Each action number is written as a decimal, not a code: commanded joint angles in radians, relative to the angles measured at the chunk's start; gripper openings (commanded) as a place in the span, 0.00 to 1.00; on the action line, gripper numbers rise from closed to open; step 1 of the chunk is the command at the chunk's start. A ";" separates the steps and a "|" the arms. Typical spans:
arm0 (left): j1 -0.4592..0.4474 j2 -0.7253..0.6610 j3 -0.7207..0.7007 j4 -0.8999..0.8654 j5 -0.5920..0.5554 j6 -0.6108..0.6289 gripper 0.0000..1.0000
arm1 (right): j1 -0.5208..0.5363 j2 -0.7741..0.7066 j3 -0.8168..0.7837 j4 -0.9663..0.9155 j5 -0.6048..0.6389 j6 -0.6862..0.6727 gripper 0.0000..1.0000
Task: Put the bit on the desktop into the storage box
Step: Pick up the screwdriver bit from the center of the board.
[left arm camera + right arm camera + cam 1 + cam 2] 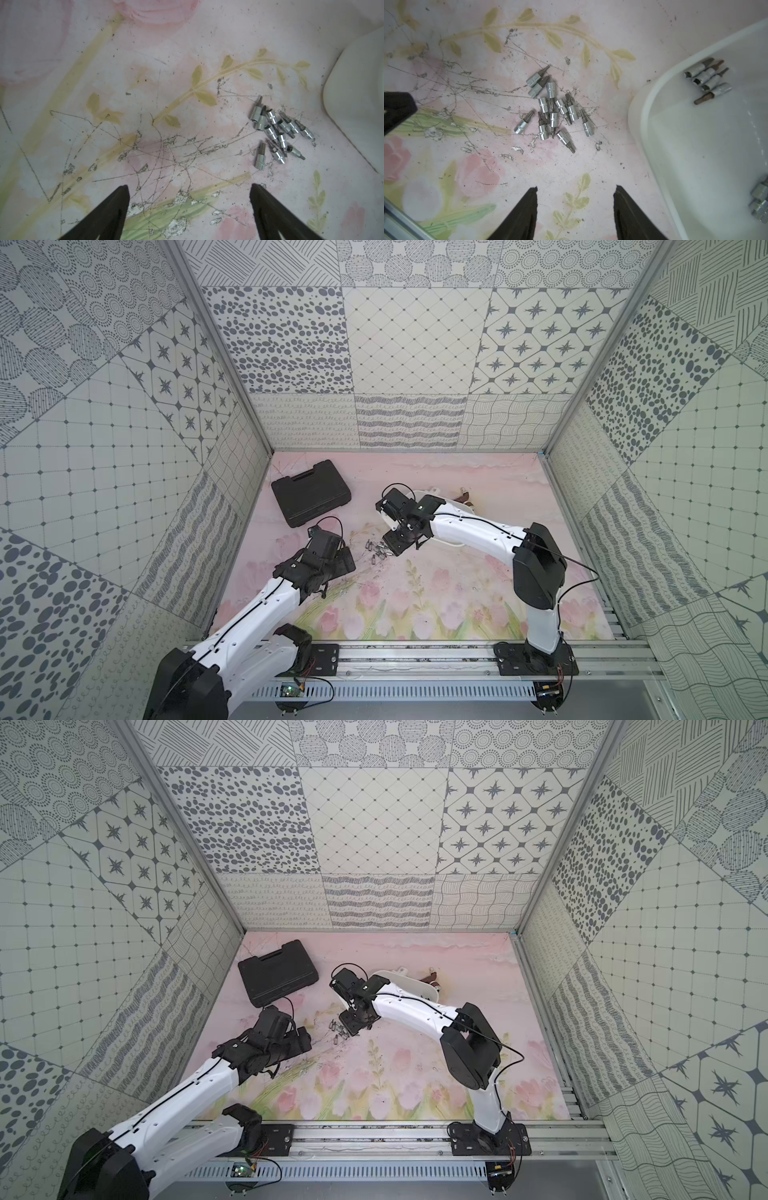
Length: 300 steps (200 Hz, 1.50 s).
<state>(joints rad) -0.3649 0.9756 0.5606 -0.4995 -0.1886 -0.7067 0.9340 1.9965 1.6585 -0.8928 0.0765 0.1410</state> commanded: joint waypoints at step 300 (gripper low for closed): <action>0.005 0.058 0.045 0.036 0.012 0.006 0.99 | 0.000 0.222 0.039 0.099 -0.026 -0.109 0.29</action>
<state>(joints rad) -0.3649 1.0271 0.5915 -0.4713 -0.1764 -0.7200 0.9356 2.1998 1.7050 -0.8104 0.0601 0.0334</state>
